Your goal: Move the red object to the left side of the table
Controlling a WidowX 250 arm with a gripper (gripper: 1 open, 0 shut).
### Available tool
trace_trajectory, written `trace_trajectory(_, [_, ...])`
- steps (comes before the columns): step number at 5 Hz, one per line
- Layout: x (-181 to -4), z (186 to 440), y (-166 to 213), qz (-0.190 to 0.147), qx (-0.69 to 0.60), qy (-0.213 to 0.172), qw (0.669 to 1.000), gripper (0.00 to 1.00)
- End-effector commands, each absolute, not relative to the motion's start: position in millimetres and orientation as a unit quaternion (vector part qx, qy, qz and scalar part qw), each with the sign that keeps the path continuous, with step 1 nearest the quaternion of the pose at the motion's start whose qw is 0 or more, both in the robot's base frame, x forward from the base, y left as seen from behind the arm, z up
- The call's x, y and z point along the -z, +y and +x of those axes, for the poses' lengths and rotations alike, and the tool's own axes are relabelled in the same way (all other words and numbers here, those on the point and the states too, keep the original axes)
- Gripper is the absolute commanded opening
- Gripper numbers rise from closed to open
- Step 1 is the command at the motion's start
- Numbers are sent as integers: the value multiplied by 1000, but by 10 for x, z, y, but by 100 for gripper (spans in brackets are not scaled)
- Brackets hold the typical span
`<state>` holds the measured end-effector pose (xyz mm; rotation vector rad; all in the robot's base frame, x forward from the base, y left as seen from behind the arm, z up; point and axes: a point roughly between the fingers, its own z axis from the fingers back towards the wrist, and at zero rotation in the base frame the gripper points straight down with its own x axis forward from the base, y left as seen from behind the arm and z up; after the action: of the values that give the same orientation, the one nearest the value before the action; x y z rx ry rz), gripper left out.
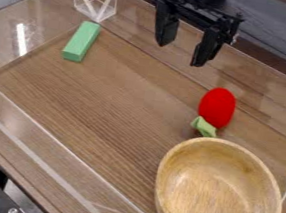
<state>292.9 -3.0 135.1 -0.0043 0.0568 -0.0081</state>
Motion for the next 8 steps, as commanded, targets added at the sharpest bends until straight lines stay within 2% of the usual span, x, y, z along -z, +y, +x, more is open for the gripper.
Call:
trace_trajectory(1, [-1232,2966,-73,-4,25,34,999,100])
trace_trajectory(2, [-1101,3084,-288,-11,23,27,999,100])
trace_trajectory(4, [-1160,3277,-508,-21,48,15,998,100])
trace_trajectory(6, [-1073,3235,-808,-31,35,14,999,100])
trace_trajectory(8, [-998,3283,-762,-37,21,18,999,100])
